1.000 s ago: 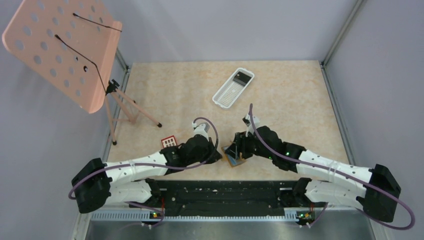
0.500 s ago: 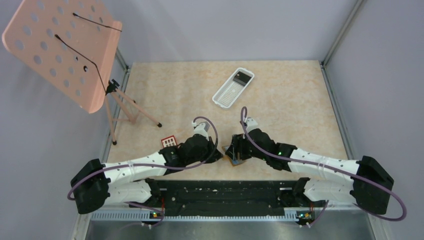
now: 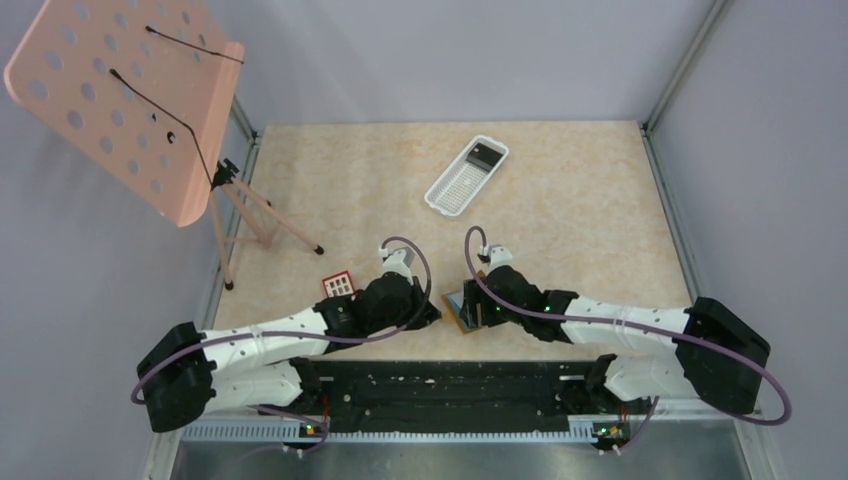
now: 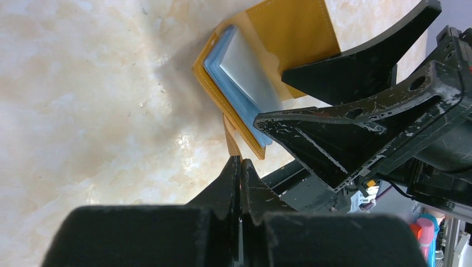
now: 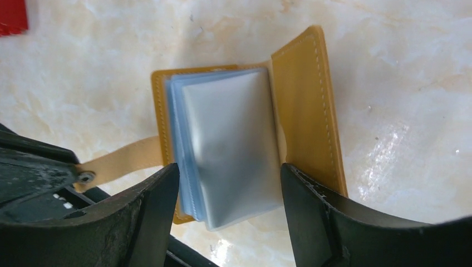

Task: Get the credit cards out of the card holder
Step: Open the card holder at the center of the board.

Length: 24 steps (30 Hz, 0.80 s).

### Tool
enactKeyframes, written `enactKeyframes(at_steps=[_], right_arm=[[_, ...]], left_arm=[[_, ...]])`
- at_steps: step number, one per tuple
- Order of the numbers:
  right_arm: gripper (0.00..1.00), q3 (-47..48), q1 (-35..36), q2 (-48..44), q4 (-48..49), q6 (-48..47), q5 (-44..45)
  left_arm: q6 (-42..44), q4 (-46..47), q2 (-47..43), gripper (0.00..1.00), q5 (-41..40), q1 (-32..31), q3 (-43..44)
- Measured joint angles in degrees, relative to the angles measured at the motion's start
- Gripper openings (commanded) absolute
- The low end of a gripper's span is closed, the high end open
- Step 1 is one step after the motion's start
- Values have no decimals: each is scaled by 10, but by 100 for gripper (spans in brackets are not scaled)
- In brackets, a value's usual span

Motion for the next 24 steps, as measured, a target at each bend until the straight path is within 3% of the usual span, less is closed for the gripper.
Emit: enactKeyframes(at_steps=[8, 15, 24], right_arm=[[70, -17, 0, 22, 24, -2, -2], [57, -18, 0, 35, 36, -5, 2], [56, -18, -1, 18, 15, -5, 34]], left_arm=[[-10, -4, -9, 0, -7, 0, -21], [-13, -4, -9, 0, -10, 0, -29], [-13, -9, -11, 0, -22, 0, -33]])
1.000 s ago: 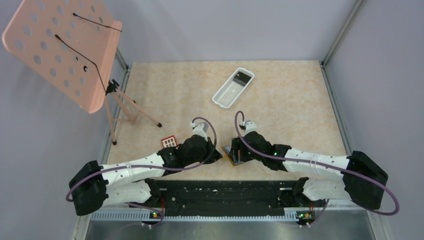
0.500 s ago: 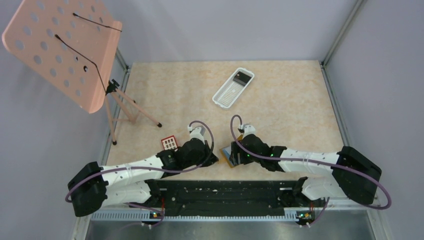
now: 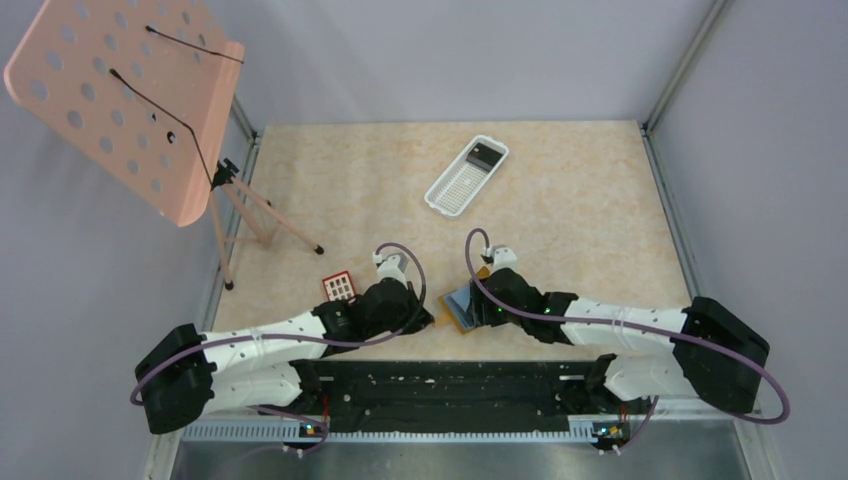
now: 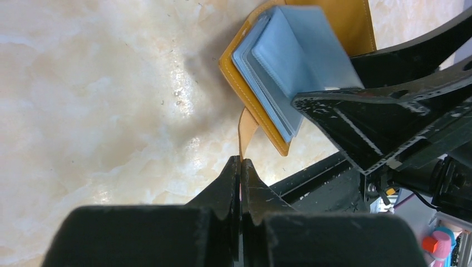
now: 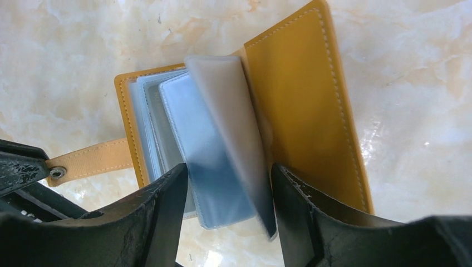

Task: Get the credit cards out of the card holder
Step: Open the card holder at the center of the board.

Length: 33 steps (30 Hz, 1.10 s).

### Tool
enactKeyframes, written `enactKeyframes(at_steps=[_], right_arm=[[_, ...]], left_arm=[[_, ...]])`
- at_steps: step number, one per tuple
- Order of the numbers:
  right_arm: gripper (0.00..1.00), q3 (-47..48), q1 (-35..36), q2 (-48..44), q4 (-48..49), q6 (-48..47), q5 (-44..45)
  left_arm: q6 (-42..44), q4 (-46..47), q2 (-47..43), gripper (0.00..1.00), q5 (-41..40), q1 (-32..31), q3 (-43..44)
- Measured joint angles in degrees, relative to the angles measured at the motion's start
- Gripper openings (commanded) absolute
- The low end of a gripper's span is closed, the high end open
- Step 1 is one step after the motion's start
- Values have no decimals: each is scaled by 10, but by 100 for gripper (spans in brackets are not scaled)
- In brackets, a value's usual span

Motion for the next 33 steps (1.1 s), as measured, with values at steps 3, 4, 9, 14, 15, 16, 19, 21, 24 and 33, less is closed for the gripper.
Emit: enactKeyframes(at_steps=[3, 4, 9, 14, 15, 16, 19, 21, 24, 33], right_arm=[[55, 0, -3, -20, -14, 0, 15], [55, 0, -4, -25, -17, 0, 20], [52, 0, -13, -41, -36, 0, 38], [49, -7, -29, -58, -59, 0, 59], [49, -9, -33, -62, -66, 0, 61], [48, -9, -37, -66, -72, 0, 61], [48, -10, -42, -78, -85, 0, 63], [48, -9, -44, -94, -108, 0, 62], [48, 9, -45, -116, -144, 0, 54], [45, 37, -45, -169, -77, 11, -73]], left_arm=[[0, -1, 0, 0, -2, 0, -2], [0, -2, 0, 0, -2, 0, -3], [0, -6, 0, 0, -2, 0, -4], [0, -9, 0, 0, -5, 0, -4], [0, -9, 0, 0, -5, 0, -4], [0, -9, 0, 0, -5, 0, -4], [0, -9, 0, 0, -4, 0, -4], [0, -9, 0, 0, -4, 0, -4], [0, -8, -3, 0, 1, 0, -4], [1, -3, 2, 0, 13, 0, -4]])
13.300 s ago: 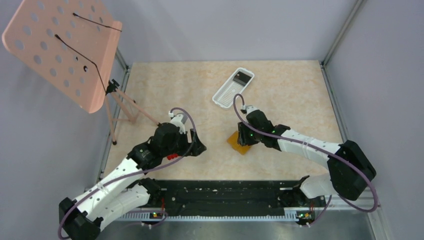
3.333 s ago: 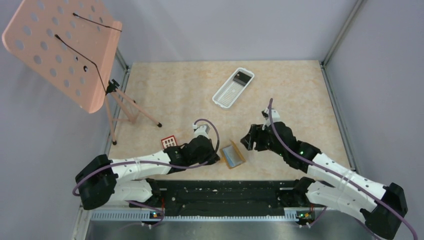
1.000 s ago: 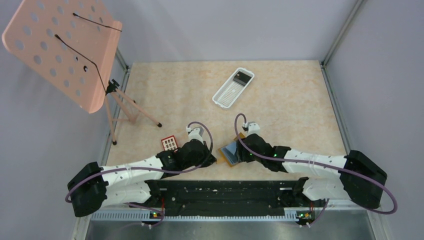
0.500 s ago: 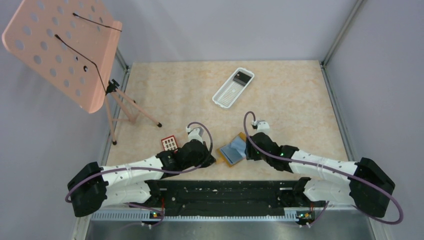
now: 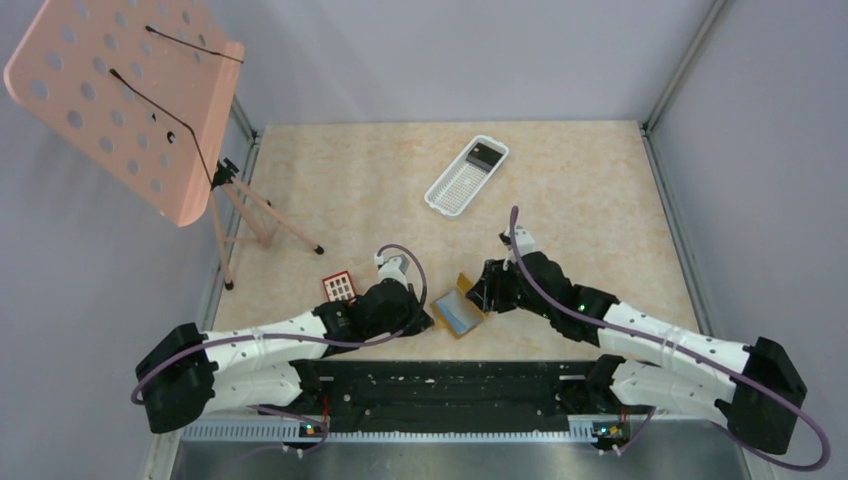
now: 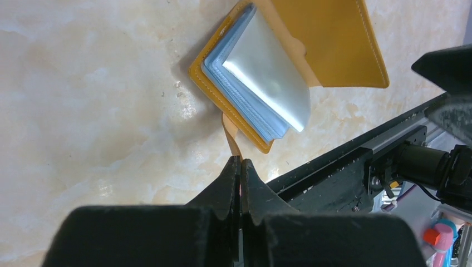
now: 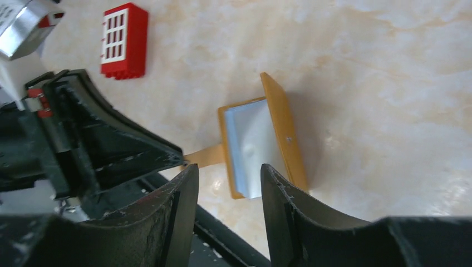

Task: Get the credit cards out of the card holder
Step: Open the card holder at the center of the board.

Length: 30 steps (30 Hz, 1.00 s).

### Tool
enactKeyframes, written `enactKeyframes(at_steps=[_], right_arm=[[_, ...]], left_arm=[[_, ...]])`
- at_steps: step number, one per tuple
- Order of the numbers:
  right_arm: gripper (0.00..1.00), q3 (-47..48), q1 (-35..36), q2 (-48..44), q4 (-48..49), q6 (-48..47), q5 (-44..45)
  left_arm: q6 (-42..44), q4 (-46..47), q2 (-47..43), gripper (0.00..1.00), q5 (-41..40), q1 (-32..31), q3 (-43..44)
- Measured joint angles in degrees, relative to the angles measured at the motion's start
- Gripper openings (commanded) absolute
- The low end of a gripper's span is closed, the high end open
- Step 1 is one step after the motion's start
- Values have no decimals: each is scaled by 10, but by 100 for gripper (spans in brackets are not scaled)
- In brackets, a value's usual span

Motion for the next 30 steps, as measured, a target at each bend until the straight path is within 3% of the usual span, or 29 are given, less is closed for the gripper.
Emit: enactKeyframes(at_steps=[9, 20, 30], right_arm=[[45, -11, 20, 42, 93, 19, -91], [44, -17, 21, 47, 116, 21, -104], [45, -18, 21, 117, 119, 13, -105]], left_arm=[[3, 3, -2, 0, 7, 0, 6], [7, 43, -39, 0, 22, 0, 7], [5, 51, -39, 0, 23, 0, 6]])
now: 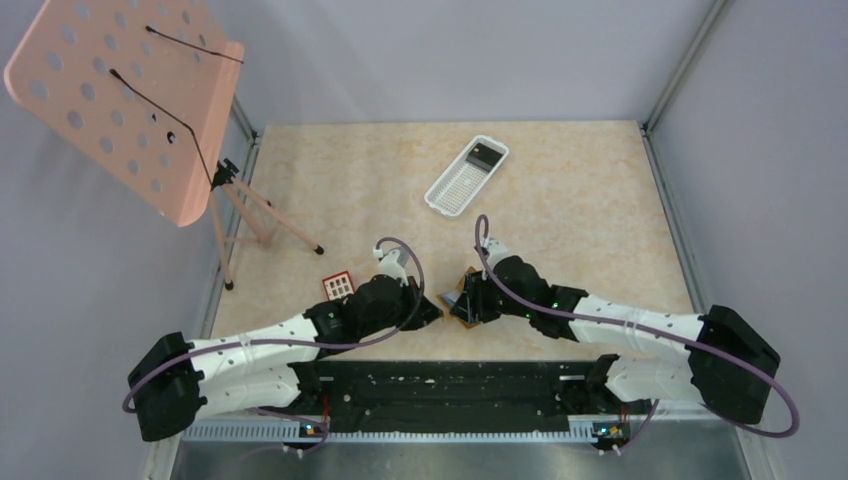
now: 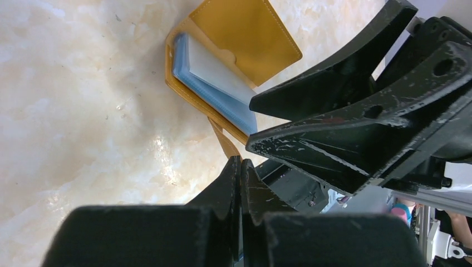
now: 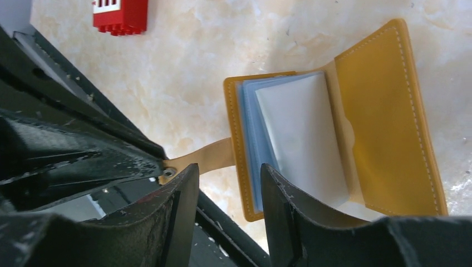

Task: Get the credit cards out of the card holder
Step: Open the card holder at the center of the board.

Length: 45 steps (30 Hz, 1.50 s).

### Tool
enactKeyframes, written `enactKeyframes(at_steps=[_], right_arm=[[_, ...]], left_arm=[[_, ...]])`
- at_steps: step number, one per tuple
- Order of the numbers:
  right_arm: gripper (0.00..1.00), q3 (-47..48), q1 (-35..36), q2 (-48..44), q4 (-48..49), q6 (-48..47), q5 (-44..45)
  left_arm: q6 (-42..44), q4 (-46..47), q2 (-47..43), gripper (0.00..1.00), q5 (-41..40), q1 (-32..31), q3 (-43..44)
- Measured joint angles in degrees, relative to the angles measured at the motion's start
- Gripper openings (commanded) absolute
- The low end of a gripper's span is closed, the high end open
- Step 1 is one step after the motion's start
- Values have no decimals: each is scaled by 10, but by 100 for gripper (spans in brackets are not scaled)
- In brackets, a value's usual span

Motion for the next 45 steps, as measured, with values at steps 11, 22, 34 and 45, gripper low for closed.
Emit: enactKeyframes(at_steps=[11, 22, 34, 45], right_arm=[[44, -1, 0, 54, -1, -18, 47], [59, -16, 0, 83, 2, -27, 88], [67, -22, 7, 97, 38, -40, 85], [62, -13, 22, 116, 42, -49, 122]], left_arm=[[-3, -1, -15, 0, -1, 0, -21], [-12, -22, -15, 0, -18, 0, -37], [-14, -23, -15, 0, -20, 0, -41], [-14, -26, -15, 0, -25, 0, -41]])
